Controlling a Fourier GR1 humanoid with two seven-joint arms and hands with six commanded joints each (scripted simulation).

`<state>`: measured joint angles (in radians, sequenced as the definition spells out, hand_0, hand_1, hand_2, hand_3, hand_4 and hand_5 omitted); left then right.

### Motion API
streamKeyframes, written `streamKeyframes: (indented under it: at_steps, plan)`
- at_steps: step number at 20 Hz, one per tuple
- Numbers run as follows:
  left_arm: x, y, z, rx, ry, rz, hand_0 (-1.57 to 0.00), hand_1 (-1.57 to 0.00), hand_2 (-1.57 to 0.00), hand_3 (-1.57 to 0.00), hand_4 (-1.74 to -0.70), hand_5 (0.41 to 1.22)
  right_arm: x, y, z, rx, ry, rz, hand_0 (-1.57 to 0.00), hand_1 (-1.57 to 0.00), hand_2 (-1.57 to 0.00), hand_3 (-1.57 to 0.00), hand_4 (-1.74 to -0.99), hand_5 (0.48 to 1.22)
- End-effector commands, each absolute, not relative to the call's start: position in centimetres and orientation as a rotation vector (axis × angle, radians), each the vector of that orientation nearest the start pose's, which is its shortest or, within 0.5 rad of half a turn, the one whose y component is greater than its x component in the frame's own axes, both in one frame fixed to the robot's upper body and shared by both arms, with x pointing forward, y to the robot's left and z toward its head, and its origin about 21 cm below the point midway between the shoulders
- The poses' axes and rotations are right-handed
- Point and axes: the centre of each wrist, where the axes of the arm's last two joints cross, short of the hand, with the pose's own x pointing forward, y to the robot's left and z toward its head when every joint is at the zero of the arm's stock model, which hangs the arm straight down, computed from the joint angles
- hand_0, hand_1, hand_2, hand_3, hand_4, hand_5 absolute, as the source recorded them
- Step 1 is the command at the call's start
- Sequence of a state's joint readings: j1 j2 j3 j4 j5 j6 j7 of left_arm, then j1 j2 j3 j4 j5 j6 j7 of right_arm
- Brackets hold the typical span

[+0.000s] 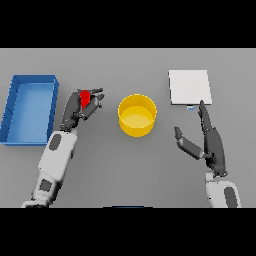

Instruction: Pick up the red beaker and tilt it to pour out 1 green nut into yellow bowl. Pick up the yellow bowl and place it on the metallic measuring scale.

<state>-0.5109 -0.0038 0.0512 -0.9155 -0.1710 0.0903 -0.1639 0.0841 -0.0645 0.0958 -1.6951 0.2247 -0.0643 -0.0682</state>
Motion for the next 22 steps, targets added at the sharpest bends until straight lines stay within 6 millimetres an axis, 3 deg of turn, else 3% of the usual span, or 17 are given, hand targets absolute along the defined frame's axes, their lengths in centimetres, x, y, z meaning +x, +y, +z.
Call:
streamKeyframes:
  at_steps: [1,7,13,18,22]
  plan:
    - [35.9,17.5,-2.2,0.077,-1.564,-0.223,-1.47,-1.48,-1.48,-1.45,-1.62,1.140,22.5,-22.9,1.1,-0.212,-1.695,0.227,0.00,0.00,0.00,0.00,-1.260,0.643]
    - [36.3,17.4,0.8,0.092,-1.672,-0.196,-1.55,-1.55,-1.55,-1.54,-1.71,1.114,22.6,-22.6,0.7,-0.226,-1.695,0.249,0.00,0.00,0.00,0.00,-1.263,0.652]
    - [37.0,16.2,4.8,0.238,-1.633,-0.557,-1.56,-1.56,-1.56,-1.56,-1.73,1.125,22.7,-22.6,1.0,-0.248,-1.697,0.269,0.00,0.00,0.00,0.00,-1.256,0.671]
    - [37.7,15.7,5.8,0.307,-1.592,-0.707,-1.56,-1.56,-1.56,-1.56,-1.73,1.112,22.6,-22.9,0.8,-0.251,-1.665,0.279,0.00,0.00,0.00,0.00,-1.256,0.678]
    - [38.6,14.6,6.9,0.506,-1.527,-0.923,-1.57,-1.57,-1.57,-1.57,-1.74,1.131,22.7,-22.6,1.0,-0.234,-1.679,0.271,0.00,0.00,0.00,0.00,-1.252,0.685]
